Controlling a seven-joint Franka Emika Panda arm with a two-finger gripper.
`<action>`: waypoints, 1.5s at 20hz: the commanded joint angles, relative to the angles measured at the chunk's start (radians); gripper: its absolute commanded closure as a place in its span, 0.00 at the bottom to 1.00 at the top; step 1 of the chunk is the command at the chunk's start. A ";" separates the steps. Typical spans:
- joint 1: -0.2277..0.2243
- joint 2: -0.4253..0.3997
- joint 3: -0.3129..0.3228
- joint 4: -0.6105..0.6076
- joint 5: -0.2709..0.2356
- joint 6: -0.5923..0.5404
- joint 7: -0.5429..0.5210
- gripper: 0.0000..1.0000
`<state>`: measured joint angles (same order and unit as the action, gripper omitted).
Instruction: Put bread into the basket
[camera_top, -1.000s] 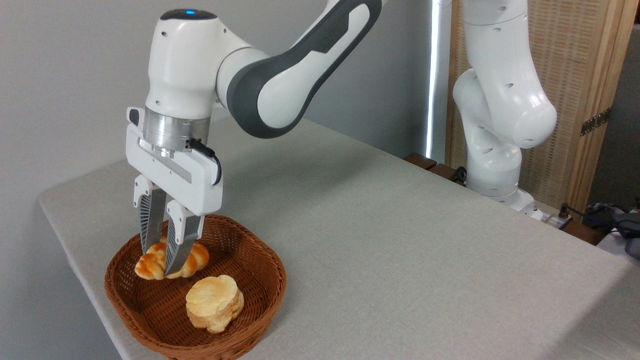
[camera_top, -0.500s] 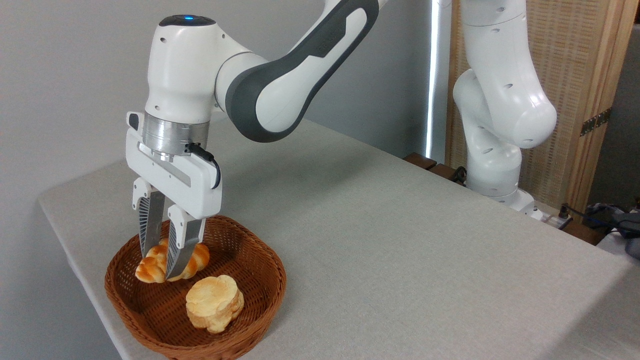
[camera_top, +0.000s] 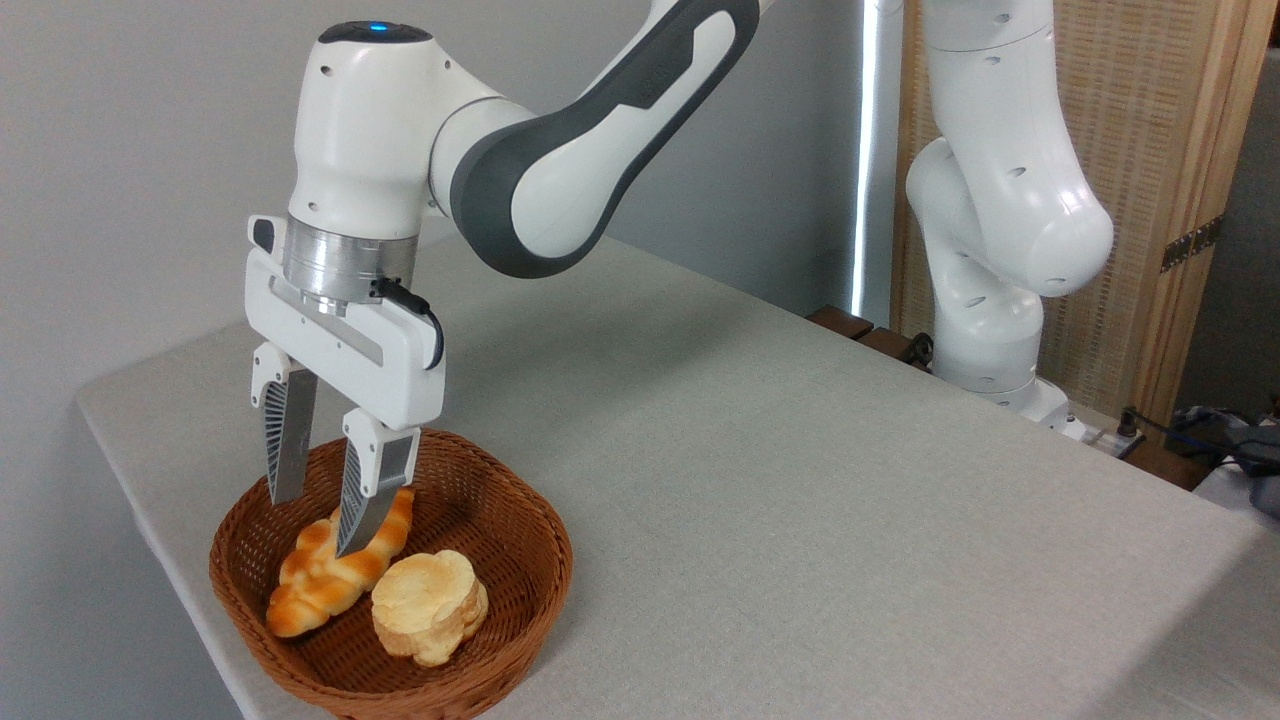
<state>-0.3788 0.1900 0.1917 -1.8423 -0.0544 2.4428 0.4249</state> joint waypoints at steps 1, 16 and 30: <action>-0.011 -0.040 0.012 -0.002 0.004 -0.022 -0.021 0.00; -0.011 -0.216 0.005 -0.002 0.083 -0.467 -0.017 0.00; -0.008 -0.218 0.034 0.009 0.074 -0.522 0.038 0.00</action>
<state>-0.3779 -0.0146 0.1932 -1.8412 0.0094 1.9579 0.4387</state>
